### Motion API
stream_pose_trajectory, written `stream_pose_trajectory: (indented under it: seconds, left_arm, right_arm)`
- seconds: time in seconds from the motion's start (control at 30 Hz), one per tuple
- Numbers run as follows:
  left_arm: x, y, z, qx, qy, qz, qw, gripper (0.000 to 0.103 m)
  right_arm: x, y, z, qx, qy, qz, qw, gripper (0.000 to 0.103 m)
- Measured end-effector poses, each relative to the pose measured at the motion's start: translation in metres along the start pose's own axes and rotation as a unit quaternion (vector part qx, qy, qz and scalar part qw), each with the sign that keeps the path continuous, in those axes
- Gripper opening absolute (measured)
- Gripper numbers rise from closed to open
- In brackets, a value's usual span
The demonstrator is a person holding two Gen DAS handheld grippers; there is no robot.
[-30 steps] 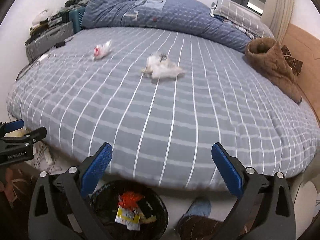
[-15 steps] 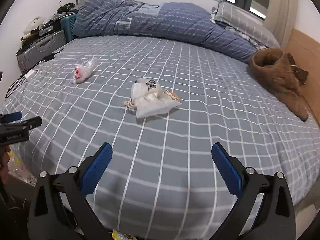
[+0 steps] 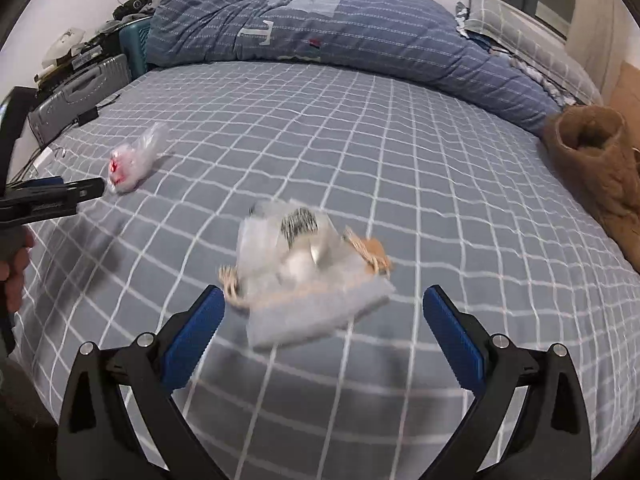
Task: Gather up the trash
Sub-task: 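Grasp the clear red-printed bag with the left gripper while the right gripper grasps the white QR-code bag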
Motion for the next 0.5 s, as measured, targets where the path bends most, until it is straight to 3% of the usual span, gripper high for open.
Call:
stream_pose_trajectory:
  seconds: [0.23,0.5]
  left_arm:
    - [0.036,-0.031,0.001,0.003,-0.003,-0.006,1.0,0.097]
    - [0.068,-0.035,0.002,-0.009,-0.001,0.0,1.0,0.093]
  right_arm:
    - [0.032,-0.017,0.01,0.017,-0.029,0.014,0.999,0.095]
    - [0.066,-0.011,0.02,0.01,-0.036,0.028,0.999,0.094]
Point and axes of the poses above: each gripper's, at about its wrist camera, not at the fingertips, and x roughly the way its jaws point, z to its left, y to its underside, the point moved 8 cm from there along x, roughly the way its jaws point, and after that the axes turned 12 degrees about x, right-handed, at the moved point
